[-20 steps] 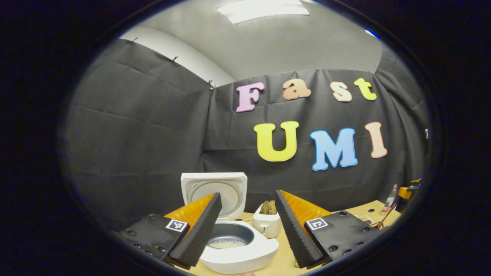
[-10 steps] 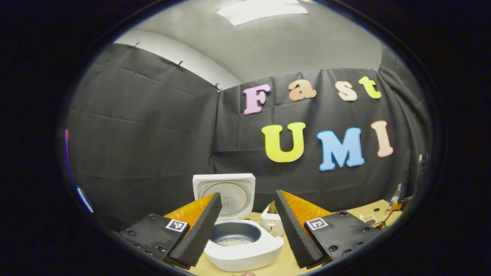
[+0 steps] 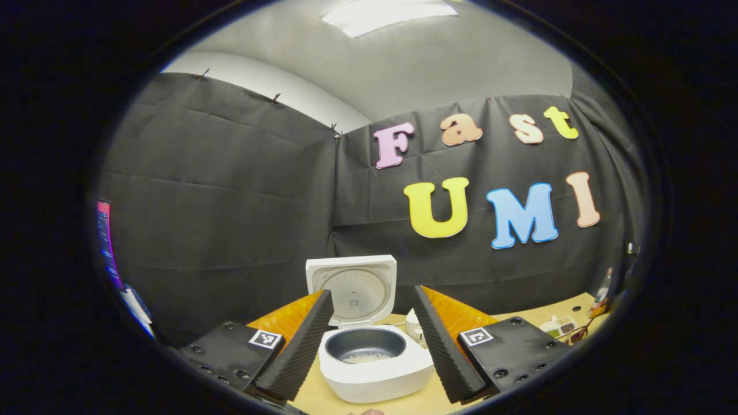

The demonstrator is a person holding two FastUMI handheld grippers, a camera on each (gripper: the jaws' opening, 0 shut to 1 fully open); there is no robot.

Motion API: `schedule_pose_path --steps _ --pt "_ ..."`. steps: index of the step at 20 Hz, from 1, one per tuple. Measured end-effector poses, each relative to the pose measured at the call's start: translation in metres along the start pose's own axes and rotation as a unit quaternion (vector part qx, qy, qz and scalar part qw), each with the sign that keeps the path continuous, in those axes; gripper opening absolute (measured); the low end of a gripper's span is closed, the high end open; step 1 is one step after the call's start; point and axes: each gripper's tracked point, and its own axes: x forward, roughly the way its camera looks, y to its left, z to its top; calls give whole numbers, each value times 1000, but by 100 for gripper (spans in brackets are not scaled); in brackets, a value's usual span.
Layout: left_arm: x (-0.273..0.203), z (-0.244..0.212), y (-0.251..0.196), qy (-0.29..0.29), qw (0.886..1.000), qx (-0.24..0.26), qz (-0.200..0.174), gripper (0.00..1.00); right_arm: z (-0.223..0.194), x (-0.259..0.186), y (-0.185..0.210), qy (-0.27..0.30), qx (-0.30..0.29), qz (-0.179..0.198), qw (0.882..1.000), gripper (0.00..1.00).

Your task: Close the left gripper, press the button to open the rice cooker; take a wooden spoon from the chopstick holder with the right hand, scoop a spoonful of rice and pour it into the rice cooker, then put the wooden spoon back into the chopstick holder.

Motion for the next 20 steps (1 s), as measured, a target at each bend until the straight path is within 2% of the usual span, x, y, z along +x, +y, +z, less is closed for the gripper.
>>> schedule_pose_path --steps 1,2,3,4,5,6,11,15,18,20 --pt "-1 -1 2 1 1000 0 1 96 -5 2 5 10 2 12 1000 53" --pt "0 -1 3 2 1000 0 1 96 -3 1 1 5 5 -3 1000 53" --pt "0 -2 4 3 1000 0 1 96 -2 5 3 6 8 1 1000 14" --pt "1 -2 6 4 1000 -1 2 96 -2 -1 7 6 9 7 1000 22" --pt "1 -4 8 5 1000 -3 1 96 -1 5 7 -4 11 -1 1000 18" --pt "2 -4 9 7 1000 -5 -1 96 -1 6 11 -4 7 9 1000 10" --pt "9 3 22 -3 1000 -2 -11 96 21 -27 30 -46 -50 -7 998 10" --pt "15 4 32 -6 1000 -13 -26 97 49 -54 51 -96 -86 -19 991 10" --pt "20 4 42 -7 999 -21 -34 94 63 -72 70 -124 -92 -16 988 10" --pt "21 2 51 -6 999 -26 -36 96 67 -82 85 -134 -87 -6 987 10"
